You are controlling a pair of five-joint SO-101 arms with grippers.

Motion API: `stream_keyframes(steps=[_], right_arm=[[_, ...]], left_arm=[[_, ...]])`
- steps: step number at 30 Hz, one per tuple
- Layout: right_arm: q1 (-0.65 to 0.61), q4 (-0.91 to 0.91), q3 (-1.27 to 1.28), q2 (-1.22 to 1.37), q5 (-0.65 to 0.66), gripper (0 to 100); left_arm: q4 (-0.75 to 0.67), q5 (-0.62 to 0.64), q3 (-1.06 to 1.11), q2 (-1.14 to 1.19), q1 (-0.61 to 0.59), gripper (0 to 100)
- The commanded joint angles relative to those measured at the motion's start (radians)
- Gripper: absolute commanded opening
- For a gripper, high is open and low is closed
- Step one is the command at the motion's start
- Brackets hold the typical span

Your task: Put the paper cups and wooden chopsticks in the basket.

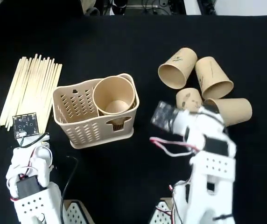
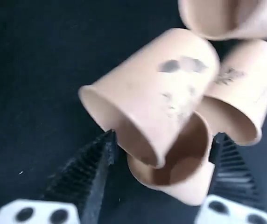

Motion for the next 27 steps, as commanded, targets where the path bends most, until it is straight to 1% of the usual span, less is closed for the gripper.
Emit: stream_keyframes(steps=[1, 5, 7, 9, 12, 14, 15, 16, 18, 22, 27], right_arm=[[0.003, -0.176, 0.153, -0.096, 0.066, 32.5], [-0.017, -0.468, 0.328, -0.125, 0.066, 32.3], [-0.023, -0.562, 0.387, -0.125, 0.064, 28.9], [-0.038, -0.606, 0.414, -0.125, 0.061, 20.5], [-0.046, -0.615, 0.395, -0.128, -0.017, 7.5], [-0.048, -0.612, 0.358, -0.127, -0.091, 1.7], [-0.049, -0.611, 0.34, -0.127, -0.126, 1.1], [-0.055, -0.605, 0.321, -0.127, -0.161, 1.5], [-0.064, -0.537, 0.272, -0.127, -0.21, 1.2], [-0.092, -0.288, 0.125, -0.133, -0.27, 1.2], [-0.106, -0.055, -0.087, -0.128, -0.384, 1.2]], left_arm=[[-0.012, -0.003, 0.016, -0.009, 0.012, 3], [-0.012, -0.003, 0.016, -0.009, 0.012, 3], [-0.012, -0.003, 0.018, -0.009, 0.012, 3], [-0.012, -0.003, 0.018, -0.009, 0.012, 3], [-0.012, -0.003, 0.018, -0.009, 0.012, 3], [-0.012, -0.003, 0.018, -0.009, 0.012, 3], [-0.012, -0.003, 0.018, -0.009, 0.012, 3], [-0.012, -0.003, 0.018, -0.009, 0.012, 3], [-0.012, -0.003, 0.018, -0.009, 0.012, 3], [-0.012, -0.003, 0.018, -0.009, 0.012, 3], [-0.014, -0.003, 0.018, -0.009, 0.012, 3]])
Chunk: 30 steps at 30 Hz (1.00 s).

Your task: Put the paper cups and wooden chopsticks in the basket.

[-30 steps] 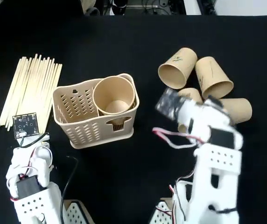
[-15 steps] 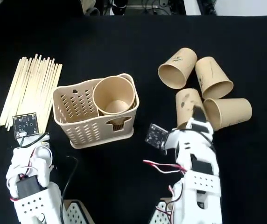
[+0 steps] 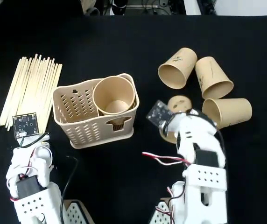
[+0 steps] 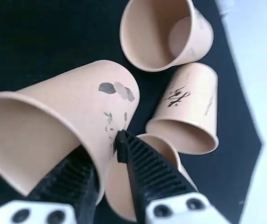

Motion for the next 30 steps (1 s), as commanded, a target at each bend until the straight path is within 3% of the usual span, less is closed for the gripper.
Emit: stream_keyframes(steps=[1, 14, 19, 24, 30], right_arm=[[-0.011, 0.164, -0.196, -0.007, -0.08, 1.2], [-0.014, 0.707, -0.895, -0.004, -0.456, 1.2], [-0.176, 0.815, -1.175, 0.077, -0.594, 1.2], [-0.353, 0.916, -1.497, 0.346, -0.721, 1.2], [-0.483, 1.042, -1.911, 0.693, -0.76, 1.2]], left_arm=[[-0.014, -0.003, 0.018, -0.009, 0.012, 3], [-0.014, -0.003, 0.018, -0.009, 0.012, 3], [-0.014, -0.003, 0.018, -0.009, 0.012, 3], [-0.014, -0.003, 0.018, -0.009, 0.012, 3], [-0.014, -0.003, 0.018, -0.009, 0.012, 3]])
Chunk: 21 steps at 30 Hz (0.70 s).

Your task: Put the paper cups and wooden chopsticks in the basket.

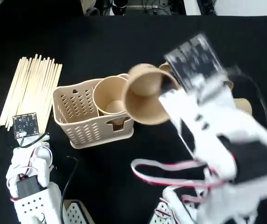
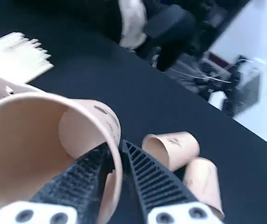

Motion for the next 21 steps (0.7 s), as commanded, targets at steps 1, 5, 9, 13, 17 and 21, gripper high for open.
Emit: stream_keyframes(steps=[1, 5, 9, 13, 17, 21], right_arm=[[-0.071, 0.066, -0.271, 0.188, -0.017, 1.2], [-0.097, 0.097, -0.404, 0.357, -0.018, 1.2], [-0.097, 0.097, -0.421, 0.486, -0.018, 1.2], [-0.095, 0.094, -0.42, 0.588, -0.018, 1.2], [-0.095, 0.095, -0.418, 0.659, -0.018, 1.2], [-0.097, 0.097, -0.42, 0.676, -0.018, 1.2]], left_arm=[[-0.014, -0.002, 0.018, -0.009, 0.012, 3], [-0.014, -0.002, 0.018, -0.009, 0.012, 3], [-0.014, -0.002, 0.018, -0.009, 0.012, 3], [-0.014, -0.002, 0.018, -0.009, 0.012, 3], [-0.014, -0.002, 0.018, -0.009, 0.012, 3], [-0.014, -0.002, 0.018, -0.009, 0.012, 3]])
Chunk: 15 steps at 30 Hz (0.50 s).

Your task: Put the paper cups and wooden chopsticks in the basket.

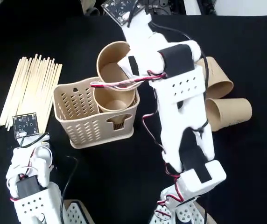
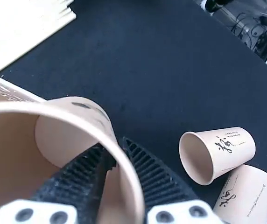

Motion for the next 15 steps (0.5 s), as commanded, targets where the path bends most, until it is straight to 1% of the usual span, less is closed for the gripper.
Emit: stream_keyframes(steps=[1, 6, 12, 15], right_arm=[[-0.012, 0.031, -0.044, 0.002, -0.008, 1.2], [-0.028, 0.035, -0.019, -0.047, -0.008, 1.2], [-0.043, 0.037, 0.073, -0.15, -0.009, 1.1], [-0.041, 0.037, 0.12, -0.197, -0.04, 1.1]], left_arm=[[-0.014, -0.002, 0.018, -0.009, 0.012, 3], [-0.026, -0.002, 0.018, -0.009, 0.012, 3], [-0.026, -0.002, 0.018, -0.009, 0.012, 3], [-0.026, -0.002, 0.018, -0.009, 0.012, 3]])
